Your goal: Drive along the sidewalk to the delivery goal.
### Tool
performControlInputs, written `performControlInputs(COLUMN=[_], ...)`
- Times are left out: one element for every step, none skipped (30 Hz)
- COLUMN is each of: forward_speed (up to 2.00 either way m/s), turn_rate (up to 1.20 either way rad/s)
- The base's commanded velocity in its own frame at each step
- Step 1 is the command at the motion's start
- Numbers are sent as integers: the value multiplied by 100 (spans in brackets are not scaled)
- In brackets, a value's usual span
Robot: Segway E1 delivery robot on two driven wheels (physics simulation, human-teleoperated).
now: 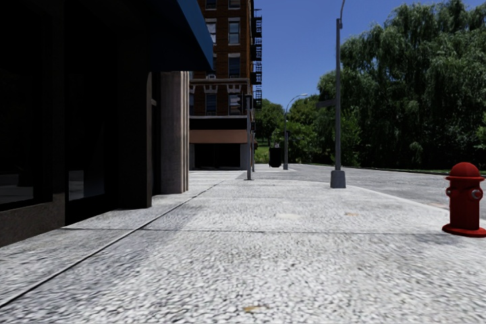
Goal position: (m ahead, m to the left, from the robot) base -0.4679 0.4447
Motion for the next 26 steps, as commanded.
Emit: performControlInputs(forward_speed=[0,0,0,0,0,0,0,0,0,0,0,0,0,0,0,0,0,0,0,0,0,0,0,0,0,0], turn_rate=[0,0,0,0,0,0,0,0,0,0,0,0,0,0,0,0,0,0,0,0,0,0,0,0,0,0])
